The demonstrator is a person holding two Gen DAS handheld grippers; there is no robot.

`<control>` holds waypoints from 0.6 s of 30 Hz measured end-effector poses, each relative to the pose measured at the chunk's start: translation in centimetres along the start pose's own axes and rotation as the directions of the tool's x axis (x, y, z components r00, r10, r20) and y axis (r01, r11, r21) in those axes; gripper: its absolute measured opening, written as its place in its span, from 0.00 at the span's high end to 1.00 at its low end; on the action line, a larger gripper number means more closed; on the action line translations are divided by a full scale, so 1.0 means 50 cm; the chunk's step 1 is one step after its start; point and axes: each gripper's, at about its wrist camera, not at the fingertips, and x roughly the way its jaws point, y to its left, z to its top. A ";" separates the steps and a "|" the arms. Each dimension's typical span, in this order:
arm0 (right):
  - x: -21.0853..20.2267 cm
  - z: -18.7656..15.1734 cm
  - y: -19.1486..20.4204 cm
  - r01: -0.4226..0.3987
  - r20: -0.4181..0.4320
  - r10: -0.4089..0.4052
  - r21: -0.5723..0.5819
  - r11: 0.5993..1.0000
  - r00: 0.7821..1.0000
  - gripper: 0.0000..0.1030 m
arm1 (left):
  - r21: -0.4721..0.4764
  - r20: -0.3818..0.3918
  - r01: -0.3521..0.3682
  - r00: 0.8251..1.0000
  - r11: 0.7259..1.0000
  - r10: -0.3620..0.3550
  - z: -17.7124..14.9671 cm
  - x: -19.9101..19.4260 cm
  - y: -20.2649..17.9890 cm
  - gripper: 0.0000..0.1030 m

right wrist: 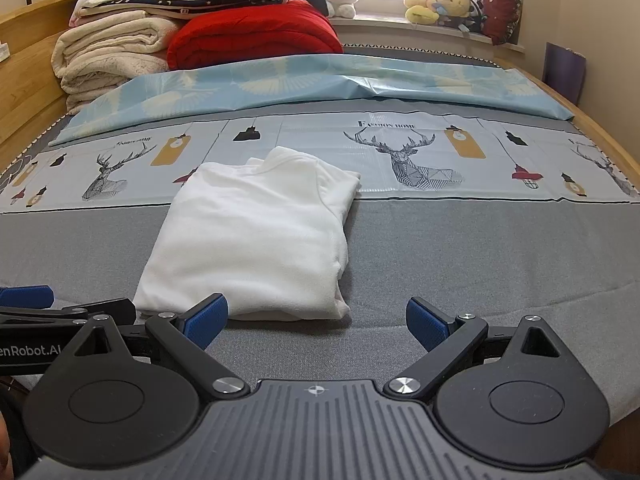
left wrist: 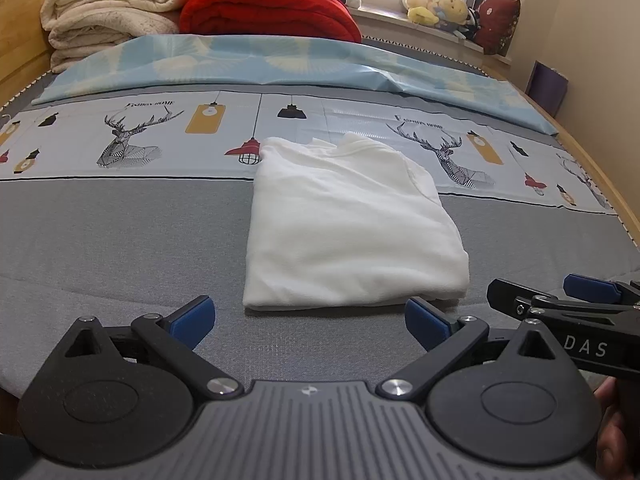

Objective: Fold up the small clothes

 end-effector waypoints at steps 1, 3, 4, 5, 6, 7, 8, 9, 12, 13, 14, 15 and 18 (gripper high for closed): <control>0.000 0.000 0.000 0.001 0.000 -0.001 0.000 1.000 1.000 0.07 | 0.000 0.000 0.000 1.000 1.000 0.000 0.000 0.000 0.000 0.01; 0.000 0.000 0.000 0.000 0.000 0.000 0.001 1.000 1.000 0.07 | 0.000 0.001 0.000 1.000 1.000 0.000 0.000 0.000 0.000 0.01; 0.000 0.000 0.000 0.000 0.000 0.000 0.001 1.000 1.000 0.07 | -0.001 0.002 0.001 1.000 1.000 -0.001 0.000 -0.001 -0.001 0.01; 0.001 0.000 0.000 -0.001 -0.001 0.001 0.002 1.000 1.000 0.07 | -0.001 0.001 0.001 1.000 1.000 -0.001 0.000 -0.001 -0.001 0.01; 0.000 0.000 -0.001 0.000 -0.001 0.000 0.001 1.000 1.000 0.07 | -0.001 0.002 0.001 1.000 1.000 -0.001 0.000 -0.001 -0.001 0.01; 0.000 0.000 -0.001 0.000 -0.001 0.000 0.000 1.000 1.000 0.07 | 0.000 0.002 0.001 1.000 1.000 -0.001 0.000 -0.001 -0.001 0.01; 0.000 0.000 -0.001 0.000 0.000 0.000 0.000 1.000 1.000 0.07 | 0.000 0.002 0.001 1.000 1.000 -0.001 0.000 -0.001 -0.001 0.01; 0.000 0.000 -0.001 0.000 0.000 0.000 0.000 1.000 1.000 0.07 | 0.000 0.002 0.001 1.000 1.000 -0.001 0.000 -0.001 -0.002 0.01; 0.000 0.000 -0.001 0.000 -0.001 0.000 0.001 1.000 1.000 0.07 | 0.000 0.002 0.002 1.000 1.000 -0.002 0.000 -0.001 -0.001 0.01; 0.000 0.000 -0.002 0.000 -0.001 0.000 0.001 1.000 1.000 0.07 | 0.000 0.001 0.002 1.000 1.000 -0.002 0.000 -0.001 -0.002 0.01; 0.001 -0.001 -0.001 0.000 -0.002 0.000 0.002 1.000 1.000 0.07 | 0.001 0.001 0.003 1.000 1.000 -0.003 0.001 -0.001 -0.002 0.01; 0.001 0.000 0.000 0.002 -0.003 -0.002 0.005 1.000 1.000 0.07 | 0.000 0.001 0.003 1.000 1.000 -0.003 0.001 -0.001 -0.002 0.01; 0.002 0.002 0.003 0.004 -0.003 -0.004 0.007 1.000 1.000 0.07 | 0.001 0.002 0.002 1.000 1.000 -0.002 0.001 -0.001 -0.003 0.01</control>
